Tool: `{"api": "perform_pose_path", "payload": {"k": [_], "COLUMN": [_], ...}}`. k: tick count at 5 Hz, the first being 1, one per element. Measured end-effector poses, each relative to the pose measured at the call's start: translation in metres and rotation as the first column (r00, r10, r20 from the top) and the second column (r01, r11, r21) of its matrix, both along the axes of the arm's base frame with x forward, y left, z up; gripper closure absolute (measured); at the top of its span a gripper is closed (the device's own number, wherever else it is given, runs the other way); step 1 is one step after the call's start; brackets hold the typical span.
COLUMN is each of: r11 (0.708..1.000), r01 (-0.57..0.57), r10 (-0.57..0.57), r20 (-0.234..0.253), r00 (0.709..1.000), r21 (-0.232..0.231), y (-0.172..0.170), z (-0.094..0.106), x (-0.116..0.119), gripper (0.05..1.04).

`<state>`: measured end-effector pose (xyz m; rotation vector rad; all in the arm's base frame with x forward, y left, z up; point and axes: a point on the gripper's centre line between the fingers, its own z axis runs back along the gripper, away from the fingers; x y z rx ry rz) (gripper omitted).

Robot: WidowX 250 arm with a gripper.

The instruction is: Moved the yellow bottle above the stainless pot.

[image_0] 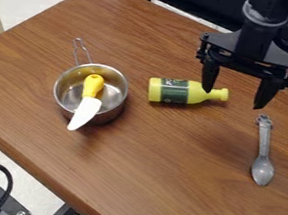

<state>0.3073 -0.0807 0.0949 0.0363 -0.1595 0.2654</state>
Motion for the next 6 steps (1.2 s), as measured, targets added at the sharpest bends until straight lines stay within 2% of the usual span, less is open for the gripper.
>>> {"api": "perform_pose_path", "payload": {"k": [1, 2, 3, 4, 5, 6], "r11": [1.000, 0.982, 0.926, 0.796, 0.613, 0.409], "r01": [0.009, 0.186, 0.374, 0.601, 0.786, 0.910], "r10": [-0.008, -0.185, -0.371, -0.590, -0.763, -0.897], "r20": [-0.029, -0.020, -0.053, -0.129, -0.199, -0.156], "r00": [1.000, 0.983, 0.927, 0.797, 0.616, 0.414], "r21": [0.009, 0.027, 0.057, 0.076, 0.079, 0.067], "y": [0.001, 0.010, 0.022, 0.032, 0.045, 0.054], "z": [-0.009, -0.011, -0.007, -0.004, -0.010, -0.023], "x": [-0.003, 0.002, 0.006, 0.010, 0.014, 0.014], "gripper": [0.085, 0.085, 0.085, 0.085, 0.085, 0.085]}}
